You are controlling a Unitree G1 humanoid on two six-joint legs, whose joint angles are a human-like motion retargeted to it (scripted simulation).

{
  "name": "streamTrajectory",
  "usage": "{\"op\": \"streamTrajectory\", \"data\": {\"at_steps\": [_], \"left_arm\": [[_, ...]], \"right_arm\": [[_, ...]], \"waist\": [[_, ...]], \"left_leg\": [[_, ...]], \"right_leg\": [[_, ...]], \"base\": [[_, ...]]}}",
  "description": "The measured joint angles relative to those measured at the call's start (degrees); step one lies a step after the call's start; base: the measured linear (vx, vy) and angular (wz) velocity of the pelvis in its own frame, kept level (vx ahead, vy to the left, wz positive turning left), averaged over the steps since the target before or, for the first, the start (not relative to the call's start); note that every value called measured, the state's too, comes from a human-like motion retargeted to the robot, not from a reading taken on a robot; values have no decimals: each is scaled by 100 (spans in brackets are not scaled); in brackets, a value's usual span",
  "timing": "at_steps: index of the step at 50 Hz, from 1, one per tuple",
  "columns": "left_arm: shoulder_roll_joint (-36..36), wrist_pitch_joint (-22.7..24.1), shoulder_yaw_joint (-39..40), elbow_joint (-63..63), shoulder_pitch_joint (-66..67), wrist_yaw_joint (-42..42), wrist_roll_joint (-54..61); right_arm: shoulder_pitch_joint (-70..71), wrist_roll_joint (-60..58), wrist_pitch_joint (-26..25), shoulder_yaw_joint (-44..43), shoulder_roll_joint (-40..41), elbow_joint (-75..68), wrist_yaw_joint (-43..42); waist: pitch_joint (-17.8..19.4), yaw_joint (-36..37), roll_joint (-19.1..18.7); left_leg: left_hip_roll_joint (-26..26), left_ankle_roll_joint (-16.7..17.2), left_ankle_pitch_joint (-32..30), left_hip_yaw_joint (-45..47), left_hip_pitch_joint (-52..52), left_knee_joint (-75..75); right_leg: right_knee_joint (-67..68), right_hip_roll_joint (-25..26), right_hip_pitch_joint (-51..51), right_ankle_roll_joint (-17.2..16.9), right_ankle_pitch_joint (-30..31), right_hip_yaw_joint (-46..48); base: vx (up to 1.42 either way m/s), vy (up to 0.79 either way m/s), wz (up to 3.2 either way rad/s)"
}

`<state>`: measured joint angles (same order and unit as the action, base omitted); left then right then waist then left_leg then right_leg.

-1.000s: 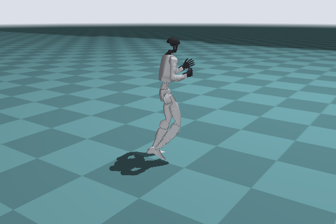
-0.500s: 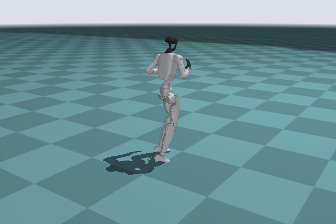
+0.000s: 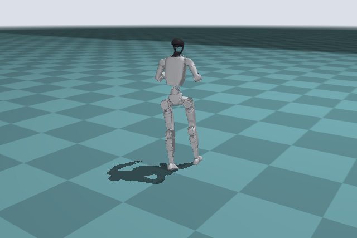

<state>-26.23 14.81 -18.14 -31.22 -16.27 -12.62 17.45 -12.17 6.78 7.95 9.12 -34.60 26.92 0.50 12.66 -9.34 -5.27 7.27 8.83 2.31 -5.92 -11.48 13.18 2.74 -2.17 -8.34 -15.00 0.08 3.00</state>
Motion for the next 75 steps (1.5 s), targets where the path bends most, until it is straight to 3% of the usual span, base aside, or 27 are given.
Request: {"op": "streamTrajectory", "data": {"at_steps": [3,5,7,10,15,20,22,23,25,28,30,32,34,40,43,46,47,48,50,54,59,62,65,67,68,71,75], "left_arm": [[-139,-247,187,24,512,151,-76],[-158,-380,372,282,938,79,-140],[-86,-305,572,725,1521,62,-235],[212,-262,1055,815,2640,22,232],[-127,-50,1522,-201,4061,225,1711],[161,-131,1813,-385,4153,413,2358],[339,-179,1778,-368,4033,560,2003],[410,-283,1733,-307,3745,354,1977],[464,-367,1362,94,2790,111,1575],[448,-501,798,623,1213,-237,797],[550,-197,433,684,162,-503,973],[508,-265,470,730,-637,-998,-64],[583,-121,400,476,-996,-527,-54],[783,72,157,11,-772,-476,586],[525,-165,195,-73,-273,-168,584],[317,-412,358,147,421,-27,668],[299,-442,398,276,724,-20,616],[293,-397,427,444,1014,21,498],[312,-394,585,482,1794,-169,764],[-67,-101,992,-36,3301,-16,1381],[-235,-15,1564,-177,4268,280,1493],[128,-193,1872,-183,4549,411,1601],[474,-401,1808,75,4198,338,1576],[533,-441,1445,578,3296,8,1577],[530,-496,1225,864,2697,-459,1457],[236,-517,685,1098,1138,-359,497],[307,-329,2,652,-426,-167,-123]], "right_arm": [[499,-351,-215,121,-262,-29,-44],[1110,84,-213,396,-395,-270,-198],[1806,215,-15,552,-469,-629,-525],[2585,-507,-84,667,-340,-736,-741],[2107,1054,35,777,853,325,-599],[2035,1281,-79,1311,1098,711,-126],[1797,1162,6,1375,952,852,-5],[1766,1069,-59,1437,873,818,-8],[1695,964,-134,1434,842,536,-38],[1122,979,-388,1298,973,-35,40],[692,708,-165,1087,1086,-162,-292],[237,1406,76,713,867,161,-218],[-74,1945,164,526,578,471,140],[-134,2069,19,263,-40,642,313],[253,1629,-128,255,-86,455,236],[1197,1042,-136,389,-76,-195,-124],[1555,813,-143,397,-66,-475,-290],[1909,568,-156,305,-57,-724,-476],[2566,22,-218,335,12,-1065,-1005],[2469,1042,92,192,475,-321,-887],[1744,1492,108,490,744,215,-325],[1608,1030,-26,885,663,228,82],[1693,375,-145,1138,604,88,155],[1818,111,-247,1272,836,-427,-139],[1849,42,-369,1326,997,-774,-424],[1348,264,-310,1108,1314,-1217,-812],[327,1483,68,443,970,-575,-234]], "waist": [[250,89,203],[513,162,15],[617,363,-9],[706,781,68],[271,2031,576],[219,2402,756],[259,2295,558],[386,2186,467],[435,2109,743],[654,1740,826],[611,1485,887],[618,1024,576],[448,559,312],[-103,-399,226],[114,-207,409],[585,256,81],[730,445,-25],[891,627,-17],[1001,975,13],[730,1740,239],[314,2396,279],[307,2195,-153],[400,1957,-186],[488,2018,158],[623,2054,284],[856,1916,339],[655,1188,-7]], "left_leg": [[231,-301,23,600,242,1627],[-137,-401,99,1095,835,3489],[-552,1,346,1559,1537,5105],[-876,-466,1306,1848,2146,5932],[-1154,-827,1807,2347,2609,4170],[-1053,-508,982,2936,1833,27],[-1193,-355,823,2860,1627,-94],[-1132,-463,817,2671,1444,-141],[-803,-864,1454,2391,1716,599],[-557,-1103,2124,1900,1809,1527],[-351,-902,2263,1625,1760,1552],[-429,-636,1985,1243,1292,1100],[-533,-331,1590,981,908,624],[-186,-33,86,404,27,-36],[126,-250,58,543,53,1397],[-484,-927,746,1435,973,3916],[-592,-1102,1279,1625,1357,4482],[-355,-950,1982,1515,1712,4783],[-1173,-1684,1649,2098,1989,5606],[-658,-1008,1871,1533,2624,4215],[-893,-391,873,2768,1954,127],[-992,26,-196,3286,1337,-1204],[-980,-513,666,3448,1315,-278],[-758,-977,1497,3203,1692,852],[-556,-1111,1624,3077,1651,962],[-310,-763,1983,2544,1550,1607],[-69,-336,1632,1300,1113,1277]], "right_leg": [[-118,68,283,288,312,-876],[511,247,355,1159,-110,-768],[1805,41,-205,1136,-650,-579],[3118,77,-126,1144,-1728,-456],[1567,-442,967,709,-634,-200],[975,-643,1714,548,985,-263],[1897,-443,1733,662,849,-291],[2431,-382,1675,1172,729,-349],[4665,-628,595,1123,146,-537],[5902,-677,48,1871,-804,-449],[6611,-682,-800,1132,-678,-477],[5623,-427,-575,1859,-1281,-141],[4463,-220,-587,1685,-1122,141],[303,-23,-175,220,-196,-71],[18,-167,220,291,303,-412],[1497,180,118,1185,-387,-526],[2376,463,-5,1105,-828,-783],[3243,797,5,514,-1222,-1233],[3277,64,-161,1395,-1562,-423],[2199,-203,695,1009,-1189,-326],[1396,-174,1652,434,263,-212],[1790,315,2049,859,854,-427],[4102,382,1352,1093,482,-557],[5894,-330,457,1145,-173,-280],[6426,-692,185,1519,-569,-202],[7092,-1225,-280,2111,-1267,1],[5959,-908,-503,2028,-1349,134]], "base": [[76,-4,56],[69,0,38],[68,8,27],[71,10,50],[77,16,67],[76,35,111],[77,34,146],[70,31,154],[64,25,151],[68,20,182],[71,17,175],[80,16,174],[84,12,140],[94,1,89],[89,-5,-7],[75,3,-58],[74,8,-63],[75,10,-42],[73,11,-13],[80,13,42],[86,23,80],[83,27,138],[74,21,149],[64,14,121],[60,15,138],[60,17,203],[59,18,283]]}}
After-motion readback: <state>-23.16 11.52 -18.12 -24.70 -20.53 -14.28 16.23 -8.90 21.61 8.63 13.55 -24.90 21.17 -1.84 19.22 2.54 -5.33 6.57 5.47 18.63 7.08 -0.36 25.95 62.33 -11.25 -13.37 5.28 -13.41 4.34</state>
